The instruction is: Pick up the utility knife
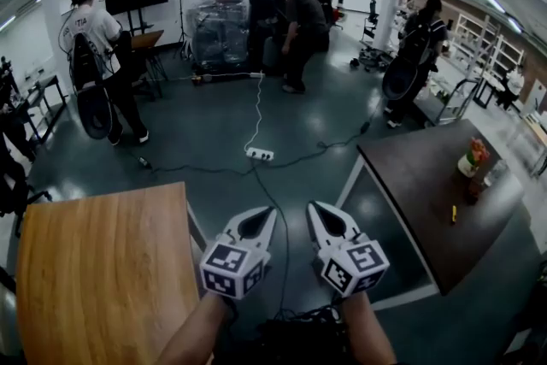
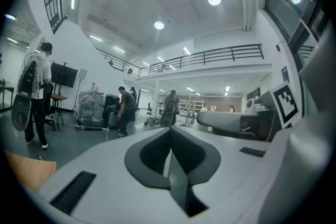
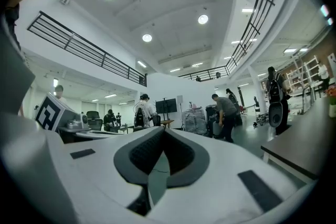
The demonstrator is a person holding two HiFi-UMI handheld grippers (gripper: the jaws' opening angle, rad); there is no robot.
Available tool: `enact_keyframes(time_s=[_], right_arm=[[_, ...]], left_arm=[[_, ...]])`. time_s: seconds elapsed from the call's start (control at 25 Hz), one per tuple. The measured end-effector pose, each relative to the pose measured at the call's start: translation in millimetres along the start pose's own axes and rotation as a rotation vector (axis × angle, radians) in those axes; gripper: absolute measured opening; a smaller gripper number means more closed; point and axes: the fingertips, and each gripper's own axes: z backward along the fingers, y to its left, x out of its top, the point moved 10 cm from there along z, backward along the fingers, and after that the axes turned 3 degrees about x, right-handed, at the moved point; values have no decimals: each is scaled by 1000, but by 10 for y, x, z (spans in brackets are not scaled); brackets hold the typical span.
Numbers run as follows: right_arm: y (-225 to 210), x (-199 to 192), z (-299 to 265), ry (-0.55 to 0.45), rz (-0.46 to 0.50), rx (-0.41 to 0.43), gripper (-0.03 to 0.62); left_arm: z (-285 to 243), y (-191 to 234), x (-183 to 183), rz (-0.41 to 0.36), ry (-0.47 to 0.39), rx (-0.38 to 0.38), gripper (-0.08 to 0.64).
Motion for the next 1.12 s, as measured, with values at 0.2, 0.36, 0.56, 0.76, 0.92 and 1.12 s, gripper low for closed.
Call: enact_keyframes(time_s=[0.2, 0.36, 0.56, 0.76, 0.92, 1.12], right_arm=[[-304, 8, 224, -6, -26, -75, 11], [-612, 22, 457, -24, -38, -136, 11], [-1010, 4, 788, -27, -60, -231, 9], [-1457, 38, 1100, -36, -55, -315, 11], [-1778, 89, 1315, -39, -48, -380, 9], [-2197, 147, 1537, -65, -29, -421, 9]], left_arm=[[-338, -242, -30, -9, 27, -74, 6], [-663, -501, -36, -15, 39, -139, 6], [-1099, -864, -89, -25, 56, -223, 6], [-1578, -1264, -123, -45, 82, -300, 6], [-1931, -1591, -120, -55, 89, -366, 6], [-2326, -1987, -77, -79, 87, -412, 6]])
